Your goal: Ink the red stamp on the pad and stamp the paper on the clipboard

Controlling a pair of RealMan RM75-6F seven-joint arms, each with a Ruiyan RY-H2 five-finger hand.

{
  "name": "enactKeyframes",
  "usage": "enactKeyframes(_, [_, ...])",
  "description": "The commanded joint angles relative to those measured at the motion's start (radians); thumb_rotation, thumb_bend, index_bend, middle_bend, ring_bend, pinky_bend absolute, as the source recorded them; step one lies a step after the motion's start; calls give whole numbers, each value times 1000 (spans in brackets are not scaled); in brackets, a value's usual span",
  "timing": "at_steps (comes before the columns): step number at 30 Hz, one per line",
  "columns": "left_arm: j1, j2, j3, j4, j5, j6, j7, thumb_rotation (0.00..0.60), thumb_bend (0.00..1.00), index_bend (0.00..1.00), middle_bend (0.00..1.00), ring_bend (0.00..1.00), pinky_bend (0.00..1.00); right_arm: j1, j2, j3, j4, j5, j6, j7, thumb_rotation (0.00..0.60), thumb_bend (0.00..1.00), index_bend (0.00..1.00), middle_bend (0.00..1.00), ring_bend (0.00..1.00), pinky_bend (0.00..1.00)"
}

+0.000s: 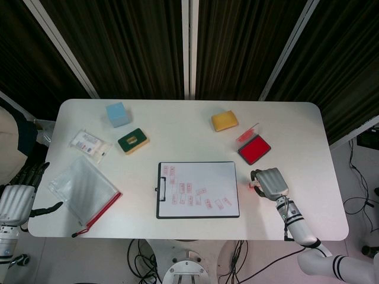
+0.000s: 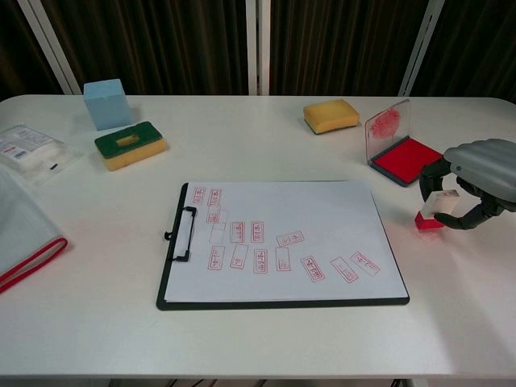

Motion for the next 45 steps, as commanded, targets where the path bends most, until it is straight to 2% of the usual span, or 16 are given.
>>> enactKeyframes(1, [0,0,0,1,0,1,-1,431,90,44,56,99,179,-2,-7,0,10,-5,-1,0,600,389,734,621,878,1000])
enactKeyframes(10, [-1,0,-1,1,1,2,-1,428,91,44,56,99,179,-3,-9,-2,26,-16,-22,3,600,365,616,564,876,1000])
enactKeyframes(12, [-1,0,-1,1,0,1,-1,427,90,44,56,99,179,0,-1,-4,21,-17,-35,1,600,346,553,532,871,1000])
enactKeyframes(20, [-1,-2,0,1,-2,1,-1,429,91,44,57,99,179,2,19,-7,3,-18,-59,-3,600,327,445,445,864,1000])
enactKeyframes(29, [1,3,0,-5,1,7,2,430,91,44,57,99,179,-9,76,-13,-64,-41,-43,13,600,271,126,293,860,1000])
enactKeyframes(33, [2,7,0,-11,2,12,4,431,90,44,57,99,179,-43,172,-30,-156,-101,42,21,600,213,1,195,860,1000])
enactKeyframes(38, [1,15,-2,-30,9,20,14,430,91,44,57,99,179,-128,317,-36,-254,-190,241,93,600,174,0,134,860,1000])
enactKeyframes(43, [1,27,-5,-57,11,25,30,431,90,44,56,99,179,-214,369,-15,-211,-235,430,200,600,153,0,109,850,997])
enactKeyframes(45, [0,30,-6,-66,12,27,38,429,90,44,56,99,179,-249,362,5,-155,-218,489,200,600,153,0,77,786,963])
